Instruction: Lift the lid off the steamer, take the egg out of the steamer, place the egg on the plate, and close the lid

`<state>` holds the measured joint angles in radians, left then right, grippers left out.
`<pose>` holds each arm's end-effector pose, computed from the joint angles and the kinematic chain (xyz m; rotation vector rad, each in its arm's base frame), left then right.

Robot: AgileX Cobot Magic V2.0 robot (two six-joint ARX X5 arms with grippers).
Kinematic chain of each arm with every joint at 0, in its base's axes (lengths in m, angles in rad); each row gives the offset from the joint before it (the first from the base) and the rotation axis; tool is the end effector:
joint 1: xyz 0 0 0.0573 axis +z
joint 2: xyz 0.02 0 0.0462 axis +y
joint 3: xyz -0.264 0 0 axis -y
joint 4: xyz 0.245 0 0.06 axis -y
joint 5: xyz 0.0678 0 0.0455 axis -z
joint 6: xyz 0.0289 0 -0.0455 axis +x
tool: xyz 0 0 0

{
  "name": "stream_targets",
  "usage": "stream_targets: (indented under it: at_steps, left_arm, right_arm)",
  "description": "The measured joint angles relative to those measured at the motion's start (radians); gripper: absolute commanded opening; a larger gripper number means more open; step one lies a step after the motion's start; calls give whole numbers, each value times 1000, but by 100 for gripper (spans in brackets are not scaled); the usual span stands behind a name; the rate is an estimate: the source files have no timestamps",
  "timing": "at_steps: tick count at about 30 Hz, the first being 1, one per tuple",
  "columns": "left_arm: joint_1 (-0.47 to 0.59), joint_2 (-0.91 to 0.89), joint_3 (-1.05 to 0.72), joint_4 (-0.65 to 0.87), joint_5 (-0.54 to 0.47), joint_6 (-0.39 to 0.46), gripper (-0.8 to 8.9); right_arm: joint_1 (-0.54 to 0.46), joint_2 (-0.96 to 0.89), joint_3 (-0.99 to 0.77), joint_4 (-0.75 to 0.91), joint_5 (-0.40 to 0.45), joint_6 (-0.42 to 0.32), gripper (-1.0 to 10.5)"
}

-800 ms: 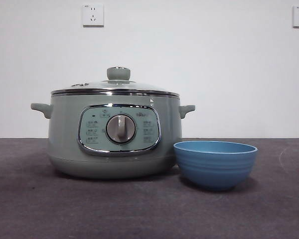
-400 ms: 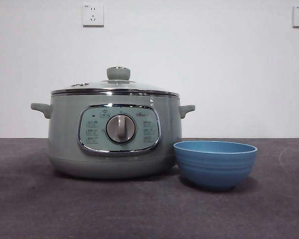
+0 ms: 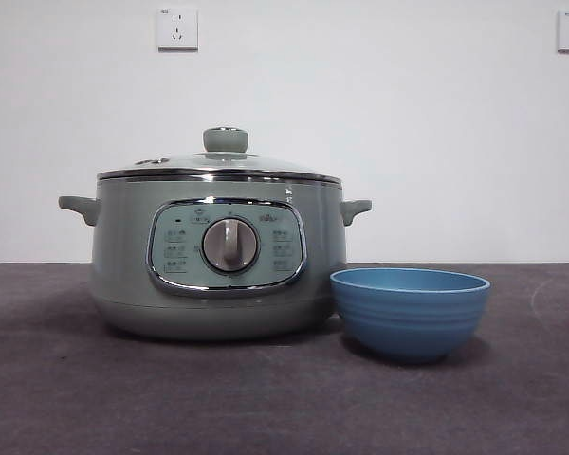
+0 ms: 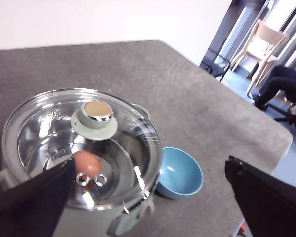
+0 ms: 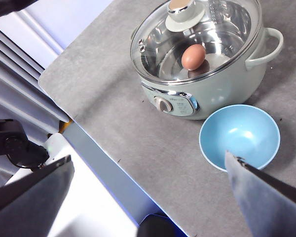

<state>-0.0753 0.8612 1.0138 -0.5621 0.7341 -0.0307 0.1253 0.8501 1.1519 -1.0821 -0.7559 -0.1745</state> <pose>0.1610 -0.0316 0.3648 -0.1647 0.4105 -0.7919 0.1216 0.0353 0.3695 0.0942 0.6879 0.8961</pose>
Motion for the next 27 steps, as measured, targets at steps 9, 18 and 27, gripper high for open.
stream_targets:
  at_steps: [9, 18, 27]
  left_arm:
    - [-185, 251, 111, 157, -244, 14, 539]
    - [-289, 499, 140, 345, -393, 65, 539]
    - [-314, 642, 140, 468, -447, 73, 539]
  right_arm:
    - [0, 31, 0, 0, 0, 0, 568]
    - [0, 39, 0, 0, 1, 0, 568]
    - [0, 39, 0, 0, 1, 0, 568]
